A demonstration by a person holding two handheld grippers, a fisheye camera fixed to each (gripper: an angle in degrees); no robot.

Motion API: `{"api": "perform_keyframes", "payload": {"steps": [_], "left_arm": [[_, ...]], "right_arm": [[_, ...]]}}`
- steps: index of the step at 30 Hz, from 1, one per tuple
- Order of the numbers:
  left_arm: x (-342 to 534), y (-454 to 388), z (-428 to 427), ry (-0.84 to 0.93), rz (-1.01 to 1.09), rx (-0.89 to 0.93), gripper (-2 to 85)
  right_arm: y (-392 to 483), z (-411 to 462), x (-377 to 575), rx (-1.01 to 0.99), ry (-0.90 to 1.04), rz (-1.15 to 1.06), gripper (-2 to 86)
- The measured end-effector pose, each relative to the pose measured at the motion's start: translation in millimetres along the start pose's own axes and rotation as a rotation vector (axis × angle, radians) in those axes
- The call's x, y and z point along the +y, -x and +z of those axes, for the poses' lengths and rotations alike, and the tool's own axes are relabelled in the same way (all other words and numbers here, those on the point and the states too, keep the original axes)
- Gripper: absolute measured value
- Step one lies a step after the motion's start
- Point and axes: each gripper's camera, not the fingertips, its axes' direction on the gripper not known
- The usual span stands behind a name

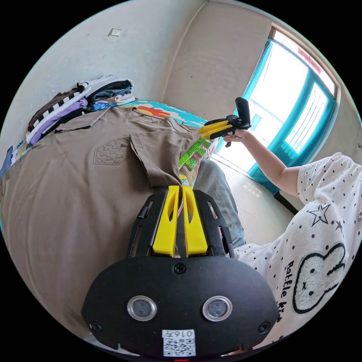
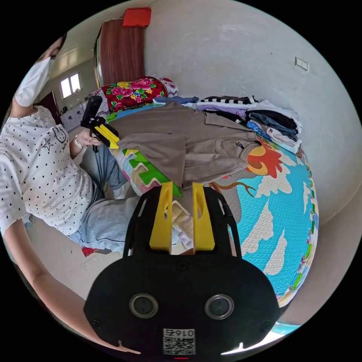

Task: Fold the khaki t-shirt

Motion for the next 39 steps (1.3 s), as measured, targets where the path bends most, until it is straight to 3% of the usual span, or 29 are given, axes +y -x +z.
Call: {"api": "perform_keyframes", "payload": {"steps": [26, 39], "left_arm": [[-82.5, 4.9, 15.9, 0.003, 0.024, 0.044, -0.9], [-126.4, 2.6, 27.0, 0.089, 0.063, 0.121, -0.8]], "right_arm": [[-28.8, -31.3, 29.1, -0.125, -0.051, -0.073, -0.4], [-27.3, -21.8, 30.0, -0.168, 0.111, -0.060, 0.6]]}}
